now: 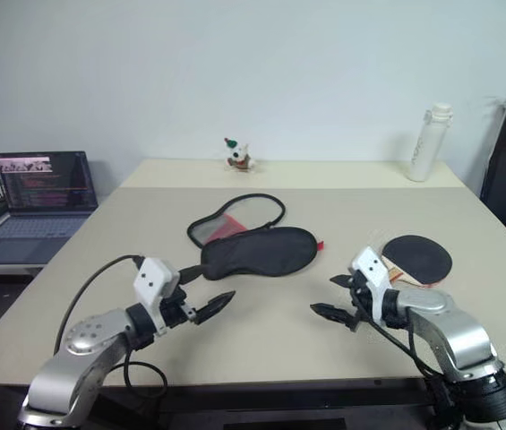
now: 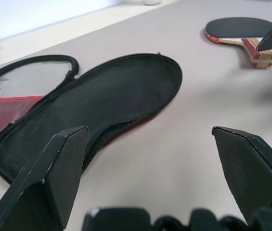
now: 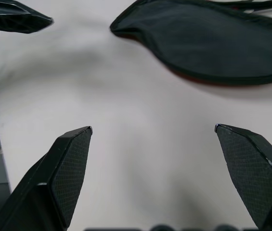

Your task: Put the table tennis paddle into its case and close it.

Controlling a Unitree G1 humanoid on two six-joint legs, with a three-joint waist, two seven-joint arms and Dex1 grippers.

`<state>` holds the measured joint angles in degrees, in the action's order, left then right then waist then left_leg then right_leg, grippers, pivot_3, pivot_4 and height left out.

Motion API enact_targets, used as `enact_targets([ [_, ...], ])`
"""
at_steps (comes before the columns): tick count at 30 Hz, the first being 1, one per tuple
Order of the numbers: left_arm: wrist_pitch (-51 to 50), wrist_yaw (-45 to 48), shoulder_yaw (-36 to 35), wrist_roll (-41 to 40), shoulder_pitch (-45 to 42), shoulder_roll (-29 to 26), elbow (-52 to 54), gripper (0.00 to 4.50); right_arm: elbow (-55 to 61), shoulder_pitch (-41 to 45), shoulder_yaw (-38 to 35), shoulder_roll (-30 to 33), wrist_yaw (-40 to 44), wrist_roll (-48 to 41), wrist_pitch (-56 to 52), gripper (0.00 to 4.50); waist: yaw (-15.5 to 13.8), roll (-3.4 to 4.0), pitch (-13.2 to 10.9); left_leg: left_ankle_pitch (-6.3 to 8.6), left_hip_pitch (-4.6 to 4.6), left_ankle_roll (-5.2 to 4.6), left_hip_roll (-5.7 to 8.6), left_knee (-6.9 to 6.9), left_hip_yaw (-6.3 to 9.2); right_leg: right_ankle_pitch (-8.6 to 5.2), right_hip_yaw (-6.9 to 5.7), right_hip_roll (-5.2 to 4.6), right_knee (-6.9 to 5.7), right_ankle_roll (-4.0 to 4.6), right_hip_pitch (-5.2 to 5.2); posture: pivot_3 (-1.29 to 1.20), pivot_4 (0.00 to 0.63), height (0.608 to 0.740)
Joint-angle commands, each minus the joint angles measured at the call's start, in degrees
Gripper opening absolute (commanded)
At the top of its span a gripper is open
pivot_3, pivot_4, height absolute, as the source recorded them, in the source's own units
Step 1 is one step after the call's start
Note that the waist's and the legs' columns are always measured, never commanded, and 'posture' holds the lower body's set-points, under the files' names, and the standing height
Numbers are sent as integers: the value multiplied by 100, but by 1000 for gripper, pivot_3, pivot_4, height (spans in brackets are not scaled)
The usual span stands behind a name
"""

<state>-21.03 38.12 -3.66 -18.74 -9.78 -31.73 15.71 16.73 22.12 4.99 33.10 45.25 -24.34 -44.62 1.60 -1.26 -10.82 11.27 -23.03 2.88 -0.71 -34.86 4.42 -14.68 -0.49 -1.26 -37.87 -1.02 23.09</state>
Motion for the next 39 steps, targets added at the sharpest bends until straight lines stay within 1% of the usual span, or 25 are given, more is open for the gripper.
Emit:
enact_targets([
  [1, 315, 31, 16, 100, -181, 67, -260, 4477, 391, 30, 79, -83, -159, -92, -150, 4500, -3, 0, 0, 0, 0, 0, 0, -1, 0, 0, 0, 0, -2, 0, 0, 0, 150, 740],
  [5, 796, 191, 149, 283, -475, 106, -804, 4477, 613, -106, 83, -49, -254, -118, -282, 4500, -10, 0, 0, 0, 0, 0, 1, -3, 0, 0, -1, 0, -3, 0, 0, 0, 150, 740],
  [8, 790, 513, 100, 90, -737, 54, -1096, 4477, 887, -145, -32, -31, -379, -228, -517, 4500, -11, 0, 0, 0, -5, 0, 2, -2, 0, 0, -1, 0, -2, 0, 4, 0, 150, 740],
  [12, 933, 1088, 45, 97, -1059, -231, -1785, 4477, 1392, -58, -402, -177, -681, -821, -1264, 4500, -1, 0, 0, 0, -7, 0, 1, -2, 0, 0, -3, 1, -2, 0, 7, 0, 150, 740],
  [14, 1229, 1307, 65, 254, -1318, -378, -2338, 4477, 1604, 141, -517, -264, -818, -1148, -1670, 4500, 13, 0, 0, 0, -6, 0, -1, -1, 0, 0, -2, 3, -4, 0, 8, 0, 150, 740],
  [16, 1596, 1411, 132, 472, -1662, -453, -2994, 4477, 1668, 459, -554, -324, -995, -1263, -1916, 4500, 18, 1, -1, 0, -4, 0, -4, -2, 0, 1, -3, 8, -11, 0, 12, 0, 150, 740],
  [18, 2032, 1535, 106, 599, -1943, -504, -3738, 4477, 1621, 761, -420, -587, -1417, -1118, -2007, 4500, 10, 1, 0, -1, -2, 0, -6, -2, 2, 0, -5, 8, -16, 1, 10, 0, 150, 740],
  [20, 2333, 1652, 276, 843, -2277, -490, -4368, 4477, 1409, 1065, -452, -747, -1882, -878, -2136, 4500, 9, 0, 0, -1, -1, -1, -6, -3, 2, 1, -6, 9, -16, 0, 10, 0, 150, 740],
  [24, 3008, 2030, 733, 1373, -2992, -382, -5571, 4477, 1469, 1084, -493, -675, -1972, -864, -2073, 4500, -30, -1, 0, 0, -19, -1, 0, -1, 3, 1, -8, 5, 0, 0, 14, 0, 150, 740],
  [29, 3456, 2522, 992, 1693, -3677, -294, -6776, 4477, 1502, 993, -441, -654, -2069, -814, -1981, 4500, -9, -1, 0, 0, -61, -2, 5, -7, 3, 3, -10, 0, 0, -2, 47, 0, 150, 740],
  [33, 3812, 2549, 1106, 1990, -4119, -271, -7579, 4477, 1464, 988, -370, -663, -2112, -766, -1908, 4500, 12, -1, 0, 0, -57, -3, 2, -9, 6, 2, -12, 5, -12, -2, 50, 0, 150, 740],
  [37, 3892, 2411, 1111, 2190, -4462, -164, -8171, 4477, 1421, 903, -384, -616, -2099, -703, -1787, 4500, 20, -1, 0, -1, -53, -4, 0, -10, 6, 2, -12, 8, -18, -2, 49, 0, 150, 740],
  [39, 3936, 2405, 1110, 2266, -4513, -129, -8331, 4126, 1407, 876, -387, -637, -2106, -678, -1734, 4500, 21, -1, 0, -1, -53, -4, 0, -11, 6, 2, -12, 8, -18, -2, 48, 0, 150, 740],
])
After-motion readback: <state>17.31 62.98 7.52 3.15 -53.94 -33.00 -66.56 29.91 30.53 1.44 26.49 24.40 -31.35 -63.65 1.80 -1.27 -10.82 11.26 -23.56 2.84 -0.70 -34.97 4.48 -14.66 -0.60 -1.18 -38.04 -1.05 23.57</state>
